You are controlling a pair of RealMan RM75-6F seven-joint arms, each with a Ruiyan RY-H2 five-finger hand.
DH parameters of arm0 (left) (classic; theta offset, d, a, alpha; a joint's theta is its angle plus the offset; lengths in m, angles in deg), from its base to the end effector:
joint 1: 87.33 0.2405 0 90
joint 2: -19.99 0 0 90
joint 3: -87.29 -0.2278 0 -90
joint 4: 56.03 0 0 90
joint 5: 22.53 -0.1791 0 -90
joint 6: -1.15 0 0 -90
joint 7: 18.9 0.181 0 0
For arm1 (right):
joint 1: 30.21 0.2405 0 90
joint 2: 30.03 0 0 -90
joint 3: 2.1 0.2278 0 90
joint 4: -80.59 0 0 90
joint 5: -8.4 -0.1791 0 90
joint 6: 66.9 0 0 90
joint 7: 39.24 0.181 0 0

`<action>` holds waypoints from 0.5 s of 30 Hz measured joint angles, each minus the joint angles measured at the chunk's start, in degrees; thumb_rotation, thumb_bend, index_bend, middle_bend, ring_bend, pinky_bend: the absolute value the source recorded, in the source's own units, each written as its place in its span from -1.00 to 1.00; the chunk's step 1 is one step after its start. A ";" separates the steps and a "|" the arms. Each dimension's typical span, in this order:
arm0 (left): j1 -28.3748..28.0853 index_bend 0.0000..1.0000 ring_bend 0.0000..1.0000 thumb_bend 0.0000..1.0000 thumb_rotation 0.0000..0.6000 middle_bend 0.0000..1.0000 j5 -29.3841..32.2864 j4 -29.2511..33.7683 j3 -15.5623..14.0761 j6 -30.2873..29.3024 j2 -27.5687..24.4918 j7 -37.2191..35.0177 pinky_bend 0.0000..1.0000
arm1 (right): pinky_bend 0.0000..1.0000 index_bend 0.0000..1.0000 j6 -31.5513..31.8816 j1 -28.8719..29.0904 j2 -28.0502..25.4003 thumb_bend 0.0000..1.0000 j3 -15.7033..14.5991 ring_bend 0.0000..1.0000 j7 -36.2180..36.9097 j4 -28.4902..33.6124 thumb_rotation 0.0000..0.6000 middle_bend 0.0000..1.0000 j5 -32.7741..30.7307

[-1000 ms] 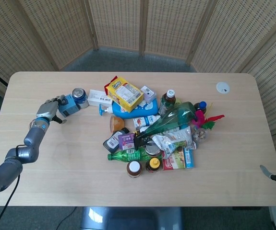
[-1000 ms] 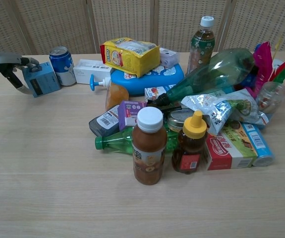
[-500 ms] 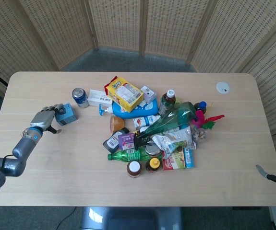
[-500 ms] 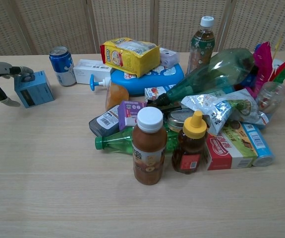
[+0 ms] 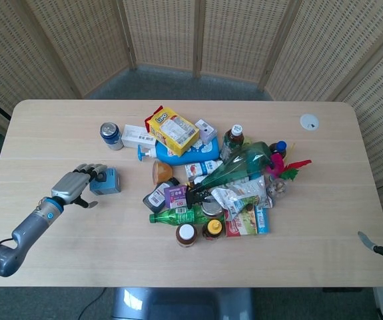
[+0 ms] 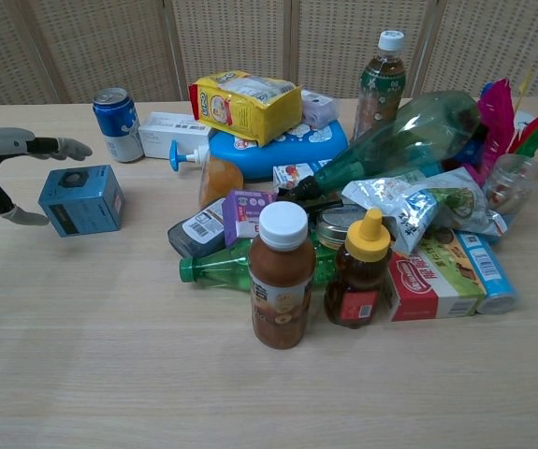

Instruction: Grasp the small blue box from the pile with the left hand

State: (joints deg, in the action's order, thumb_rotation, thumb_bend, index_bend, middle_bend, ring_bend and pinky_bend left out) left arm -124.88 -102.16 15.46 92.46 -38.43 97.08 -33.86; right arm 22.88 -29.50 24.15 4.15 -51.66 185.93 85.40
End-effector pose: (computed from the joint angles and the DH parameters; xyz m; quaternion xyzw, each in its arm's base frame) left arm -0.2347 0.3565 0.0415 -0.7333 -0.4820 -0.2788 0.3901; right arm -0.2714 -0.1987 0.2361 0.5414 -0.3552 0.3251 0.6892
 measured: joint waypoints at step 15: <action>-0.75 -1.00 -1.00 -0.41 1.00 -1.00 3.31 -4.86 0.38 -2.74 5.63 8.54 -1.00 | -1.00 -1.00 -0.17 -0.84 0.51 -0.64 0.21 -1.00 3.29 -2.54 0.30 -1.00 -0.51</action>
State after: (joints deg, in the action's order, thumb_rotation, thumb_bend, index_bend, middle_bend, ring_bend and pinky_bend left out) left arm -125.63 -98.85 10.59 92.84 -41.16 102.71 -25.32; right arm 22.71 -30.34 24.67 4.36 -48.37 183.38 84.89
